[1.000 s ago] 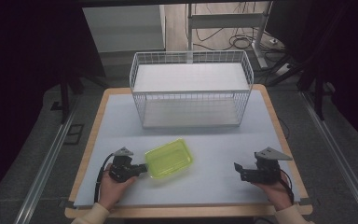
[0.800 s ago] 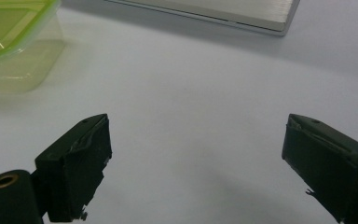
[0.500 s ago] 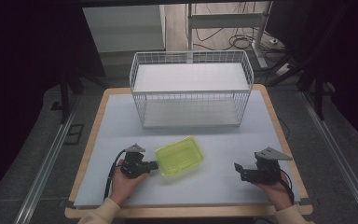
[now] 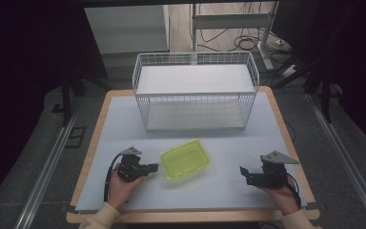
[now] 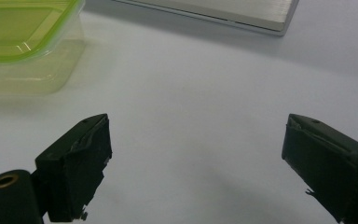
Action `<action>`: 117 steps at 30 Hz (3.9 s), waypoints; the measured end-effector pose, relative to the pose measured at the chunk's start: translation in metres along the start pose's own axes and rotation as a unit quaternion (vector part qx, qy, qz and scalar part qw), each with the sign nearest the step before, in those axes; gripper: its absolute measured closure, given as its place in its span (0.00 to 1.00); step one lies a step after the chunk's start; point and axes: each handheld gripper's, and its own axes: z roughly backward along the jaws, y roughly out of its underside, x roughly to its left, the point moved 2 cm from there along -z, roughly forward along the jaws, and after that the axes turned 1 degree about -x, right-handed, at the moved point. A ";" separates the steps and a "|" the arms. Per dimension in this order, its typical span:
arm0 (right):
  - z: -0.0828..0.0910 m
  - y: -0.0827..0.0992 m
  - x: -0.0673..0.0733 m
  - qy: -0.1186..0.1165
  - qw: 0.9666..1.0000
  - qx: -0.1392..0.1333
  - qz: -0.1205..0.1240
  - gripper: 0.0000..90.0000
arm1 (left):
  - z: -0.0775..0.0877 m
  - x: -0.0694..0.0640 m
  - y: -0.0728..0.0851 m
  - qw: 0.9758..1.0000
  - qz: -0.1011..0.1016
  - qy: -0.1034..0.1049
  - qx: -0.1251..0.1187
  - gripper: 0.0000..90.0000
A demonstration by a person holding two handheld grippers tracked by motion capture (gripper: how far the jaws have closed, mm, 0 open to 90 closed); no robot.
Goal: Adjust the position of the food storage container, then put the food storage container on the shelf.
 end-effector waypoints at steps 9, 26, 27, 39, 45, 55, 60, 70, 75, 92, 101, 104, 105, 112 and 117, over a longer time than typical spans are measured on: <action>-0.001 0.000 0.000 0.003 1.000 0.002 0.003 0.09 | -0.006 0.000 -0.006 1.000 0.014 0.018 0.003 1.00; -0.001 0.001 0.000 0.006 1.000 0.004 0.005 0.09 | -0.034 0.002 -0.026 0.999 0.023 0.023 0.016 1.00; -0.001 0.001 0.000 0.006 1.000 0.004 0.005 0.09 | -0.034 0.002 -0.026 0.999 0.023 0.023 0.016 1.00; -0.001 0.002 0.000 0.007 1.000 0.006 0.003 0.09 | -0.052 0.001 -0.037 0.999 0.019 0.024 0.028 1.00; -0.001 0.001 0.000 0.007 1.000 0.004 0.003 0.09 | -0.046 0.003 -0.036 0.999 0.017 0.020 0.022 1.00; -0.002 0.000 0.000 0.004 1.000 0.001 0.005 0.09 | -0.004 0.006 -0.021 1.000 0.015 0.014 -0.002 1.00; -0.002 -0.001 0.001 0.002 1.000 0.001 0.007 0.09 | 0.008 0.004 -0.017 1.000 0.016 0.016 -0.012 0.99; -0.005 -0.002 0.003 0.000 1.000 0.002 0.013 0.09 | 0.014 0.001 -0.018 1.000 0.011 0.011 -0.027 0.69; -0.005 -0.002 0.003 0.005 1.000 -0.006 0.015 0.09 | 0.019 0.004 -0.022 0.998 0.043 0.029 -0.042 0.54; -0.030 -0.047 0.015 -0.110 0.993 0.008 -0.042 0.17 | 0.018 0.010 -0.027 0.994 0.076 0.062 -0.044 0.43; -0.051 -0.066 0.033 -0.154 0.987 0.017 -0.038 0.28 | 0.009 0.013 -0.036 0.995 0.069 0.060 -0.037 0.43; -0.059 -0.073 0.041 -0.165 0.986 0.015 -0.038 0.30 | 0.007 0.010 -0.042 0.994 0.071 0.068 -0.040 0.43; -0.060 -0.074 0.042 -0.168 0.985 0.016 -0.042 0.30 | 0.006 0.009 -0.043 0.995 0.068 0.066 -0.038 0.43; -0.067 -0.078 0.045 -0.181 0.981 0.033 -0.068 0.34 | 0.000 0.004 -0.051 0.994 0.072 0.072 -0.035 0.44; -0.074 -0.084 0.044 -0.190 0.978 0.039 -0.075 0.37 | -0.008 0.003 -0.051 0.995 0.068 0.065 -0.021 0.44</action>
